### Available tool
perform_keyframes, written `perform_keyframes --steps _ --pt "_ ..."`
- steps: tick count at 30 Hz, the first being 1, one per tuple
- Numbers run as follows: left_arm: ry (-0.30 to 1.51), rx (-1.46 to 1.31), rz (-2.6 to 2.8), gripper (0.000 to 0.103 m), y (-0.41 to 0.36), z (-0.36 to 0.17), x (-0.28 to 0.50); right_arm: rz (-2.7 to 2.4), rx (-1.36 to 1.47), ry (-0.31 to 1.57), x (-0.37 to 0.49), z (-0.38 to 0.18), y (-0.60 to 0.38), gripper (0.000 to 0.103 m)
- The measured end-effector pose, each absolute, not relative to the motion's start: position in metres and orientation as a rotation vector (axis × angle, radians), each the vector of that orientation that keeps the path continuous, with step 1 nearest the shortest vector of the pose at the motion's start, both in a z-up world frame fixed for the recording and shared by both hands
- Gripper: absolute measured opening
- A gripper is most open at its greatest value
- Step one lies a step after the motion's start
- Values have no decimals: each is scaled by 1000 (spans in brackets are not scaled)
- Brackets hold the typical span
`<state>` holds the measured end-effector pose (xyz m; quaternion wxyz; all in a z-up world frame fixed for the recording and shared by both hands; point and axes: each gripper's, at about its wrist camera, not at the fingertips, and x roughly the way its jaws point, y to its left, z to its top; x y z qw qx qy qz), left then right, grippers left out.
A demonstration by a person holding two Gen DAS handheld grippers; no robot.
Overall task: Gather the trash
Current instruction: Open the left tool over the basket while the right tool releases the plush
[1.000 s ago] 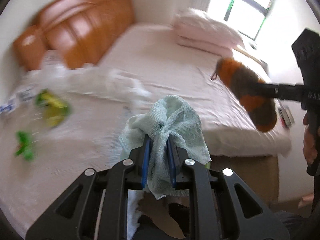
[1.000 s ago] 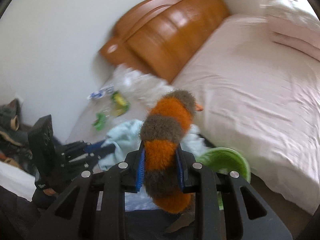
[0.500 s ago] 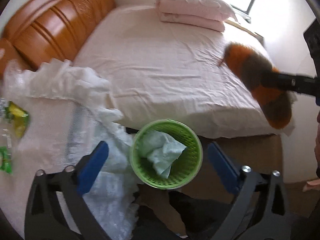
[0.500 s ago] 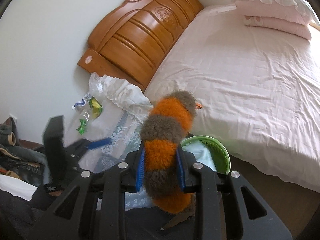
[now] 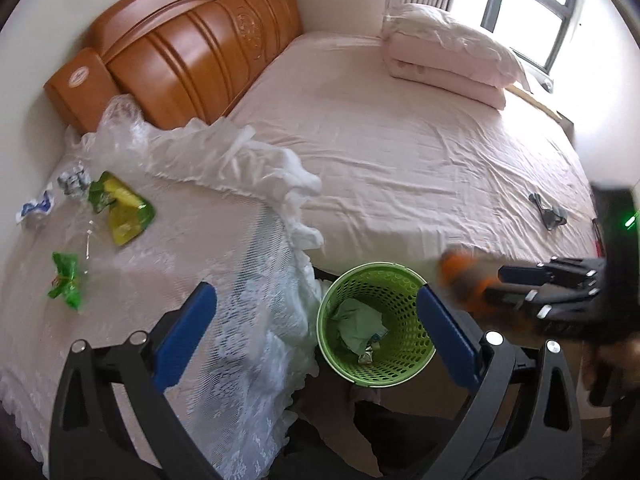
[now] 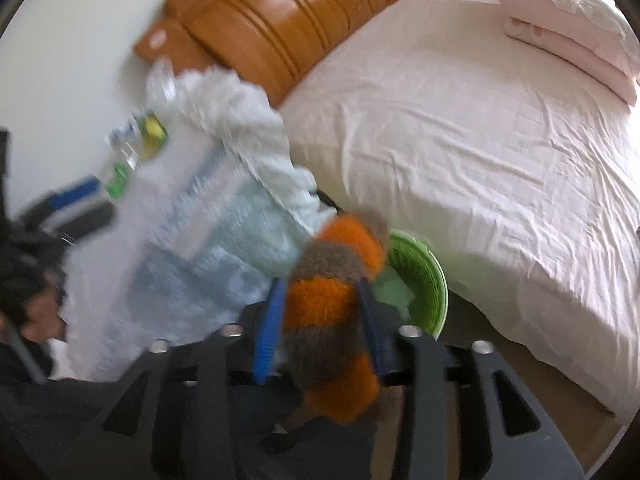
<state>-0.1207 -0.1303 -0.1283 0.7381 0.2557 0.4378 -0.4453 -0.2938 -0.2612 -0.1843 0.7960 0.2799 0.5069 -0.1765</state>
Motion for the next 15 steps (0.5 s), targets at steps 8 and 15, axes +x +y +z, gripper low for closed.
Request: perform_keyframes --steps 8,15 --pt "969 525 -949 96 -114 -128 -107 -460 577 1052 -275 -177 -261 97" --pt "969 502 -930 96 -104 -127 -97 -499 554 1019 -263 -159 -266 101"
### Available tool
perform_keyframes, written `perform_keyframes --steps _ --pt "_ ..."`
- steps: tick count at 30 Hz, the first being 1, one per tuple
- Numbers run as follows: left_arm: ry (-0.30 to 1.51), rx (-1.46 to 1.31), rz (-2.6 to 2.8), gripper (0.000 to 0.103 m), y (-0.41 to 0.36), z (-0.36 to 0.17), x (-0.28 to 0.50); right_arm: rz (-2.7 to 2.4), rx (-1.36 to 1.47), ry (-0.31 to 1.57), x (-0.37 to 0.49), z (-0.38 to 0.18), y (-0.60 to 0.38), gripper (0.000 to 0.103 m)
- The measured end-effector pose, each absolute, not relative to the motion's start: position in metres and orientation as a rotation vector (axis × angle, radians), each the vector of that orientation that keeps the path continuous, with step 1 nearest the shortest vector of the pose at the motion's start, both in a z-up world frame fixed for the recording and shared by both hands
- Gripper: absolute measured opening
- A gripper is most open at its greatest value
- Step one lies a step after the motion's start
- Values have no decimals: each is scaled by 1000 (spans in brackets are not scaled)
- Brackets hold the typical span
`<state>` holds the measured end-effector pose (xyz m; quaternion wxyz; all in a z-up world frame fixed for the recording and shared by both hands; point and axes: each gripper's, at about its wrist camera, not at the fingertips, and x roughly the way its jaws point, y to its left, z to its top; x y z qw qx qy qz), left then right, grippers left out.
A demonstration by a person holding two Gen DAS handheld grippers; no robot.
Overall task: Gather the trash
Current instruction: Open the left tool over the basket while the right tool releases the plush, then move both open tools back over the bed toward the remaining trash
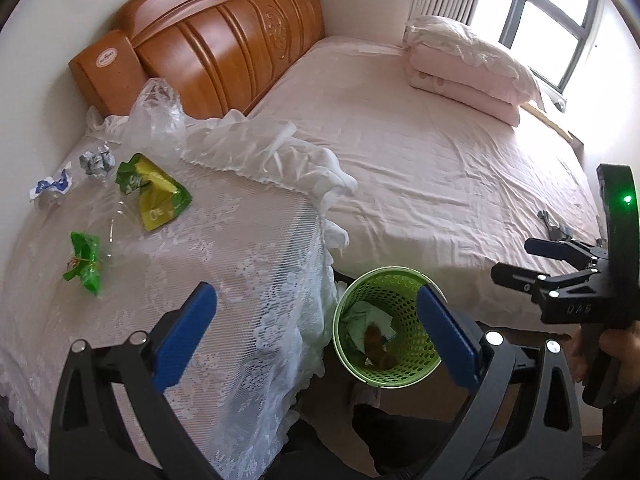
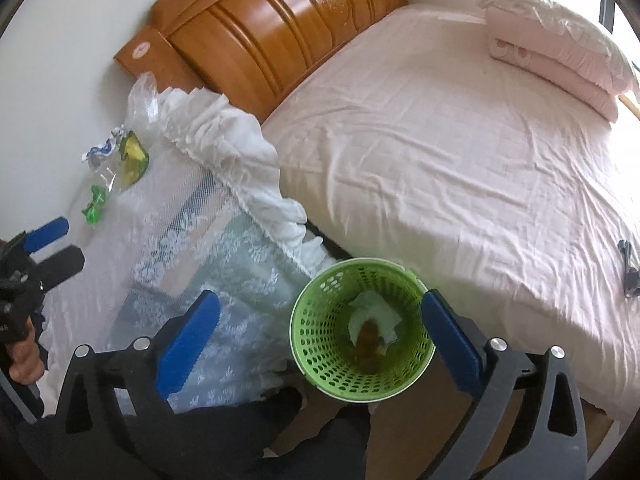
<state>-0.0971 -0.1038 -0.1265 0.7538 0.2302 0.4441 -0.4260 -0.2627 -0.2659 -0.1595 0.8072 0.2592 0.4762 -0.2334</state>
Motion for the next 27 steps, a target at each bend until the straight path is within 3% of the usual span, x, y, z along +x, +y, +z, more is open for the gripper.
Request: perform_keyframes --steps 14,27 --pt "985 416 -772 96 -53 -128 -53 -426 470 1056 -214 -152 -238 101" --pt "1019 317 -538 96 45 -138 21 -214 385 1049 -99 -144 -165 101"
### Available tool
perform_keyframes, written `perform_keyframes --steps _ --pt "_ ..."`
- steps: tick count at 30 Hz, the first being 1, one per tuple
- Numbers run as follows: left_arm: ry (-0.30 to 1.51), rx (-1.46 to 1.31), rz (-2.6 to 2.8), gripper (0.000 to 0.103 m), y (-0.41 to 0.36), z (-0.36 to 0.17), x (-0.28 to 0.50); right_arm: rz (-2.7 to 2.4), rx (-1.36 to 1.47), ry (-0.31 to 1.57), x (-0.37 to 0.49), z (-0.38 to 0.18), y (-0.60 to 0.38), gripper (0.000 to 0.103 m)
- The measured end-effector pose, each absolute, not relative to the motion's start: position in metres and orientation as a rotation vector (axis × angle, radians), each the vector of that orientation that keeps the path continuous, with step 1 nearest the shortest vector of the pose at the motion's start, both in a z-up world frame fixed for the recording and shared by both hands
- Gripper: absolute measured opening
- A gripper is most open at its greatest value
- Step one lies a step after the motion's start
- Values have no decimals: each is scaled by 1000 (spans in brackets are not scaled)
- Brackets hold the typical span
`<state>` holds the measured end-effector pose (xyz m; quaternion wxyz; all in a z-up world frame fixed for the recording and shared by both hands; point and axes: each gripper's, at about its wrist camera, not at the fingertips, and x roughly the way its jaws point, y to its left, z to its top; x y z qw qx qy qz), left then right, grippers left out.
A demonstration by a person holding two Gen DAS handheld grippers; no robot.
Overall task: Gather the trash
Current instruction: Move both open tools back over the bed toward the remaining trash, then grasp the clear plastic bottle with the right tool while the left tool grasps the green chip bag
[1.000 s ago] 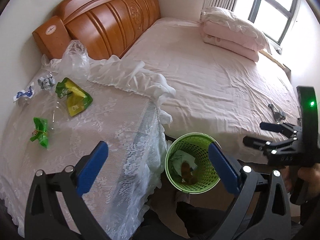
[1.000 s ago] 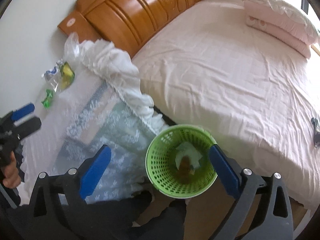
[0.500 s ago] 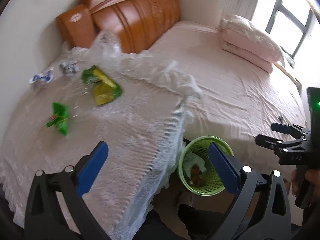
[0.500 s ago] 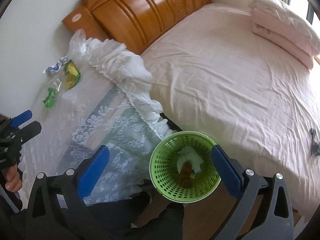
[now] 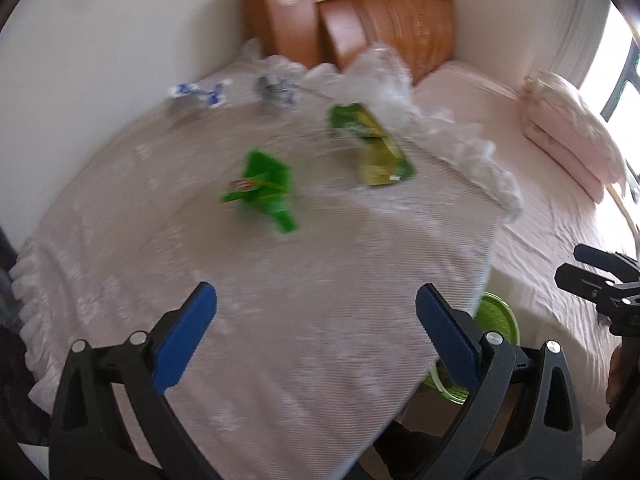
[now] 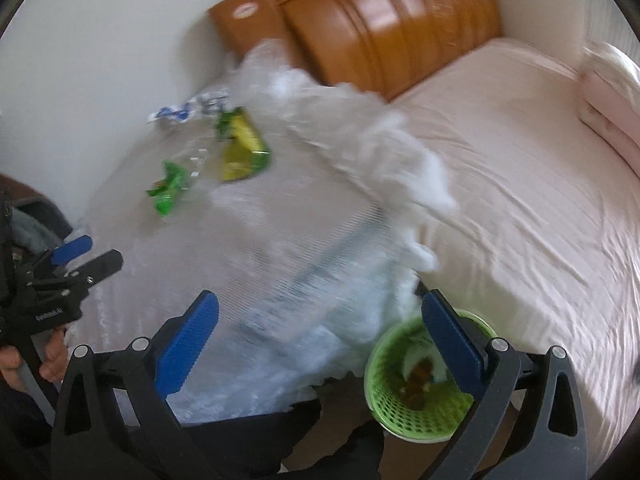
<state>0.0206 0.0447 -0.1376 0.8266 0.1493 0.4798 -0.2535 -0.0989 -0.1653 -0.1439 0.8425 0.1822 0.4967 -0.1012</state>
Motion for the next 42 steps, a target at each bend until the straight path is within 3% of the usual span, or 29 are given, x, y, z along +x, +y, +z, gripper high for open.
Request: perform_keyframes --steps 20,26,28,42 --pt "1085 169 -438 96 132 -158 80 -148 338 1081 99 -175 -88 100" --pt "1087 151 -447 96 136 -160 87 -203 305 1174 117 -209 -81 79" --pt "1086 148 -455 96 136 -159 87 -215 289 1189 116 -216 -80 65" --pt "1073 144 -511 96 106 -155 97 -86 516 1078 87 -194 -107 63"
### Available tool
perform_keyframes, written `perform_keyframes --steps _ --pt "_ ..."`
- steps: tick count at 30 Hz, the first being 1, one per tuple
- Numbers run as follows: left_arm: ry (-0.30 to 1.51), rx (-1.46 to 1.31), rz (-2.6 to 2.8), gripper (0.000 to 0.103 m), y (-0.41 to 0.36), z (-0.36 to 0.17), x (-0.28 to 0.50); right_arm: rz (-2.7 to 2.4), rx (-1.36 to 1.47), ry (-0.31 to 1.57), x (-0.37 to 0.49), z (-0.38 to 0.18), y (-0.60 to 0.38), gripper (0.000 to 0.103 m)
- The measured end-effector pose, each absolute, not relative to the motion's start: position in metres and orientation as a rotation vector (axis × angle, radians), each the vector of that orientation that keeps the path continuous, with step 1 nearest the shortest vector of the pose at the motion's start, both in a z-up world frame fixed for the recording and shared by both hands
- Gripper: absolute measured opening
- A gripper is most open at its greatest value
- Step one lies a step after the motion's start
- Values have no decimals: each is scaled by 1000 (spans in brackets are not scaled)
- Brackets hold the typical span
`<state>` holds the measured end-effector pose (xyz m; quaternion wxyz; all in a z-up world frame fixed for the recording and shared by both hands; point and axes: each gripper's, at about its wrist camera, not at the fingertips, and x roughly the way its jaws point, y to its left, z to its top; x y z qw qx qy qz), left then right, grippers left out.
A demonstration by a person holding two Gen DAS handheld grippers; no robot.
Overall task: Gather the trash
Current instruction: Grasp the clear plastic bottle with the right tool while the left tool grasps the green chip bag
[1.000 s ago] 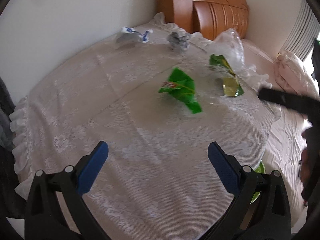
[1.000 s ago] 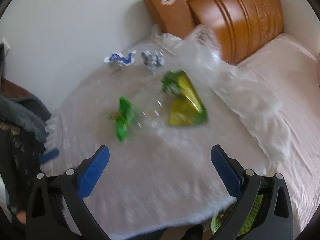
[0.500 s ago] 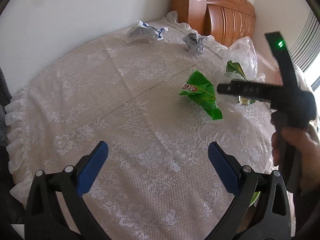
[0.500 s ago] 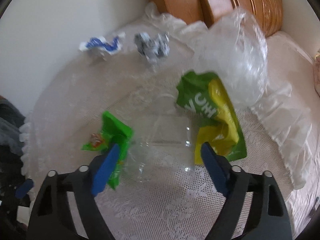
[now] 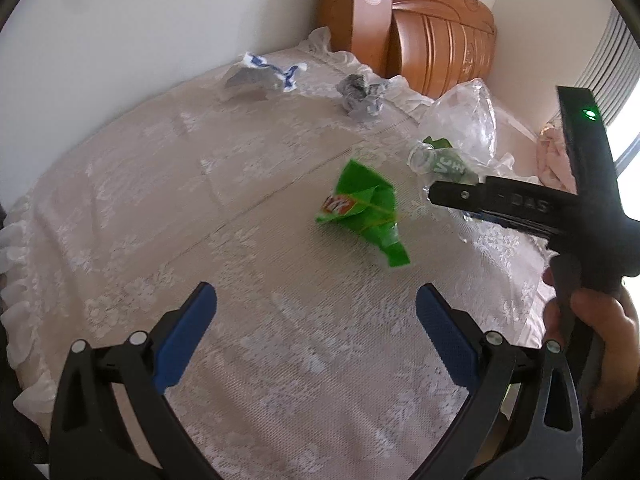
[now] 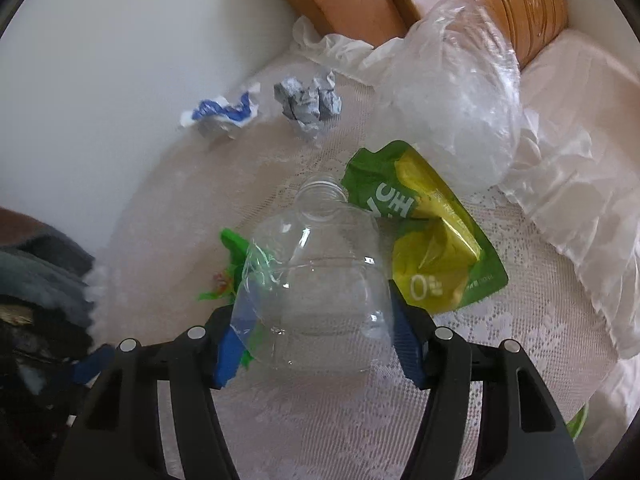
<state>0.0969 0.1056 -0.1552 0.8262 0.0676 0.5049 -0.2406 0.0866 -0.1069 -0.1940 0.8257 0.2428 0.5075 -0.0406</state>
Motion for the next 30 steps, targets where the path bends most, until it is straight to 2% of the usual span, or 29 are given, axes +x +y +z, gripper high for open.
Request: perform_keyframes --steps 6,15,25,27,30 --pt "1071 151 -531 96 85 -157 104 -38 527 1034 67 -174 -114 62" --pt "1062 173 -521 96 53 -172 117 -15 536 1041 54 -182 -120 61" --pt "1095 75 -543 95 34 -183 139 -48 482 948 30 -145 -128 61" --pt "1085 75 -543 93 28 -184 140 -57 472 937 25 -140 -130 61" --pt "1087 109 -529 82 17 -193 144 -69 463 933 20 -138 -134 61"
